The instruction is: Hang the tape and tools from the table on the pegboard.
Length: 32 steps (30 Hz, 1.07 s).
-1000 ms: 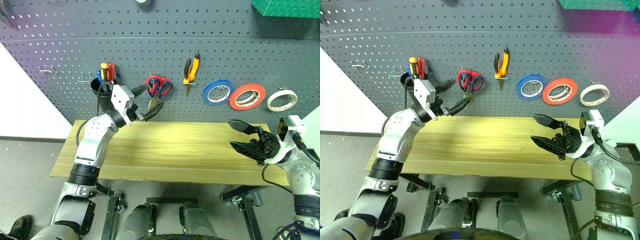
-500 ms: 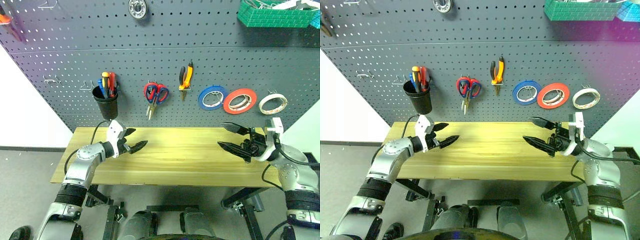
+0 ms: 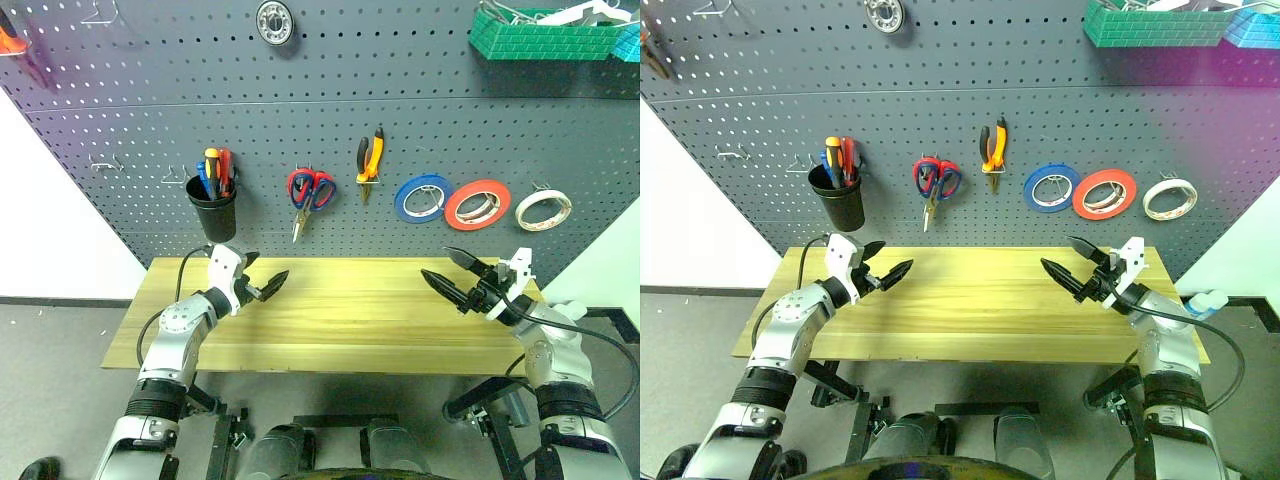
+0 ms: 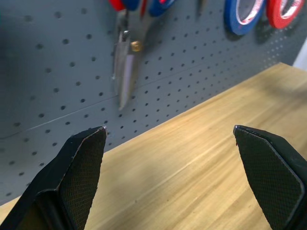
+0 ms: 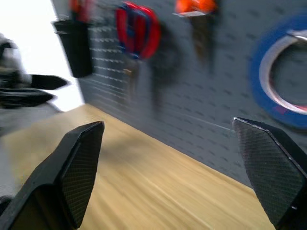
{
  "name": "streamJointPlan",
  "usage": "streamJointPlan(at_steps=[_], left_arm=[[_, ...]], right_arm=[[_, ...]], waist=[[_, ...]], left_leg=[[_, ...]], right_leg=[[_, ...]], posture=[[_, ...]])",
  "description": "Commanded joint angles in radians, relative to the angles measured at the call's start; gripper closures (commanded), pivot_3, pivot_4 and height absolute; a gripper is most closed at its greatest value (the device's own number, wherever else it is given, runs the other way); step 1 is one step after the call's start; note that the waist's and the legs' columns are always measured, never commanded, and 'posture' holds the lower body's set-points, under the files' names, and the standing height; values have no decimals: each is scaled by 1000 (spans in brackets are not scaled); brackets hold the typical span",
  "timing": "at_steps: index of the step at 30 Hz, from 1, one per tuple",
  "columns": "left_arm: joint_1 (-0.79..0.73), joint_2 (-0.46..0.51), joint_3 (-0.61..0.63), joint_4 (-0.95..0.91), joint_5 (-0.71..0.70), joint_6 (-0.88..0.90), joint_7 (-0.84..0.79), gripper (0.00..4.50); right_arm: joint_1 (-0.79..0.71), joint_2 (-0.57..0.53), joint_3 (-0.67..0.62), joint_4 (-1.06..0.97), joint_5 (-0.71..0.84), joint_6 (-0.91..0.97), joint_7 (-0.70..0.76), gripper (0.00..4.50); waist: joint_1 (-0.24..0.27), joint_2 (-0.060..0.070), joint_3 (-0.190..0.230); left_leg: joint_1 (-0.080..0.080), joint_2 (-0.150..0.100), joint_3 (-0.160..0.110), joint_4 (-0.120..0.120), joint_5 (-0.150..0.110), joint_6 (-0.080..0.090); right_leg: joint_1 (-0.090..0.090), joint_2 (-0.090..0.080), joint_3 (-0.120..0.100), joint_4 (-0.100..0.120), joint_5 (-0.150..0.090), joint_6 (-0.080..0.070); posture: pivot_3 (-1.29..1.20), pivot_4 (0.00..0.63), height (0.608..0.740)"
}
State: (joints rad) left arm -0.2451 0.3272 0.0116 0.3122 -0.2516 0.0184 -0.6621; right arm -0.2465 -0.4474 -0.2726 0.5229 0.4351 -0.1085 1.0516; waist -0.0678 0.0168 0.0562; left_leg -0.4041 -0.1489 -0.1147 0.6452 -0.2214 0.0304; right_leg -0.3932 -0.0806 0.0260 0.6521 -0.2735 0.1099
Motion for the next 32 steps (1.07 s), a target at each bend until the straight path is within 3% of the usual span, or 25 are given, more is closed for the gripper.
streamJointPlan(at_steps=[1,15,32], left_arm=[[-12,-9,21,-2,14,-47,29,51],[16,-60,73,12,65,-137,222,51],[13,-67,74,12,85,-147,292,51]], right_arm=[[5,38,2,-19,-23,-57,-65,0],[49,113,-37,31,-92,-115,-378,0],[73,165,-16,-44,-98,-114,-488,0]], waist=[[-1,1,-1],[-1,4,-8],[-7,6,-10]], left_leg=[[0,0,0,0,0,0],[2,0,0,0,0,0],[5,0,0,-1,0,0]], right_leg=[[0,0,0,0,0,0],[2,0,0,0,0,0],[5,0,1,0,0,0]], posture=[[-108,0,740],[-125,0,740],[-196,0,740]])
